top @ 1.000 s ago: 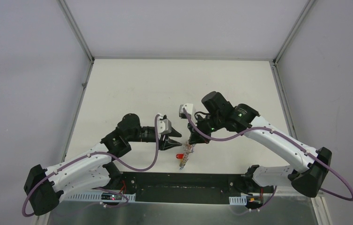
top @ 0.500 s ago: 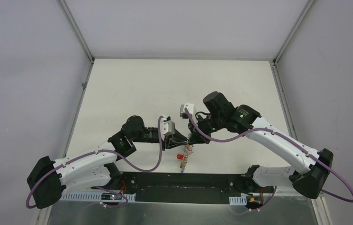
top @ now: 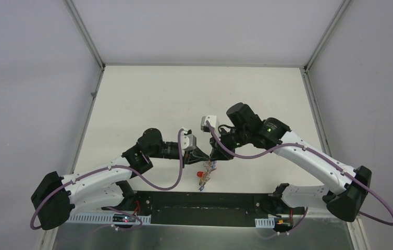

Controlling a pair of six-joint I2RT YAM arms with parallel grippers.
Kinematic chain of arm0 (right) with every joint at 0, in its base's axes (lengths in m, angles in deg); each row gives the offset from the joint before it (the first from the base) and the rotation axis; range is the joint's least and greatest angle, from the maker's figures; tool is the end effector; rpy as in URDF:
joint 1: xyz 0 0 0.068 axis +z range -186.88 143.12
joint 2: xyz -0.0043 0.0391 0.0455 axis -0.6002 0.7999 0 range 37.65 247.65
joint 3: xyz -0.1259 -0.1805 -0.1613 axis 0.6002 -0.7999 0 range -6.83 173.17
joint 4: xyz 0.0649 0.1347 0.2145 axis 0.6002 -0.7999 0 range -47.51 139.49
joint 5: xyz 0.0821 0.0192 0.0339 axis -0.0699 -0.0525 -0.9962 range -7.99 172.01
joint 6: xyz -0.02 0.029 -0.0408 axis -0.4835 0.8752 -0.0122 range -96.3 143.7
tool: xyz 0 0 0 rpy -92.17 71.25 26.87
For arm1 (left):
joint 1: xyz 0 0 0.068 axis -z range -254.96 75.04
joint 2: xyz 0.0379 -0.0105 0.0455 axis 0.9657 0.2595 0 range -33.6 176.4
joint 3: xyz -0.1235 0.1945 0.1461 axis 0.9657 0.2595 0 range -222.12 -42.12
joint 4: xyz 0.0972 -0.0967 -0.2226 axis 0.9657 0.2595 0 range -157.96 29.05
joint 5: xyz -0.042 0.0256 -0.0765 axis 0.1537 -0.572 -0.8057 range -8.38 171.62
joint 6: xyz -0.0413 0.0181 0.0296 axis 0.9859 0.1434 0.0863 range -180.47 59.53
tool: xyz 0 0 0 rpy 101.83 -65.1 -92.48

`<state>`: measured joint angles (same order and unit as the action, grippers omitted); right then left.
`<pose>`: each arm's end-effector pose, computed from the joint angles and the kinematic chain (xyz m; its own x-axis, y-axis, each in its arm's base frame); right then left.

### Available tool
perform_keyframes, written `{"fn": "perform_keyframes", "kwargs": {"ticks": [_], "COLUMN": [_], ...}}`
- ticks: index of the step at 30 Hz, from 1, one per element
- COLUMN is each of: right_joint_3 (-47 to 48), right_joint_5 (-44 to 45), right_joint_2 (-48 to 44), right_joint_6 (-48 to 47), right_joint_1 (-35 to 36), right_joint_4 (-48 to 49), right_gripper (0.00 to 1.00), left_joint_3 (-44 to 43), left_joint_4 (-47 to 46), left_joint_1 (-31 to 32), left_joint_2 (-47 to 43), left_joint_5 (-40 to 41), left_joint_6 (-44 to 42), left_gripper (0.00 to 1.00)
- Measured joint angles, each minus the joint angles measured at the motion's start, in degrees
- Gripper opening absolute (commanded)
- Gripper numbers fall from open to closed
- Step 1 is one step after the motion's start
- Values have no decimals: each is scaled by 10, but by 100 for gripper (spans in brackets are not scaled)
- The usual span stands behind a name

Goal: Put the keys on the keyring
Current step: Adjust the key on the keyring.

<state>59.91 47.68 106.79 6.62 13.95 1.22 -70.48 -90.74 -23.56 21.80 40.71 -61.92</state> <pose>0.1353 0.1977 0.3300 -0.2126 -0.6451 -0.7339 -0.9713 0.0575 0.2308 0.1166 -0.1835 0.2654 -0.0209 0.0570 -0.9982 0.9989 -0.0404 -0.0232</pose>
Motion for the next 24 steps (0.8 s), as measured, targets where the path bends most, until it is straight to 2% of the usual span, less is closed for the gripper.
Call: {"fn": "perform_keyframes", "kwargs": {"ticks": [2, 5, 12, 18, 24], "right_joint_3": [-5, -18, -87, -145, -185], "right_joint_5": [7, 17, 23, 0, -70], "right_joint_2": [-5, -21, -92, -149, -198], "right_joint_6": [7, 19, 44, 52, 66], "right_joint_1": [-2, -9, -41, -46, -46], "right_joint_4": [12, 44, 132, 221, 328], "right_gripper": [48, 55, 55, 54, 49], "left_joint_3": [0, 11, 35, 59, 78], "left_joint_4": [-1, -10, -12, -64, -132], "left_joint_1": [0, 0, 0, 0, 0], "left_joint_2": [0, -7, -77, -125, -128], "left_joint_5": [1, 12, 66, 91, 94], "left_joint_6": [7, 23, 52, 70, 82], "left_gripper": [0, 0, 0, 0, 0]}}
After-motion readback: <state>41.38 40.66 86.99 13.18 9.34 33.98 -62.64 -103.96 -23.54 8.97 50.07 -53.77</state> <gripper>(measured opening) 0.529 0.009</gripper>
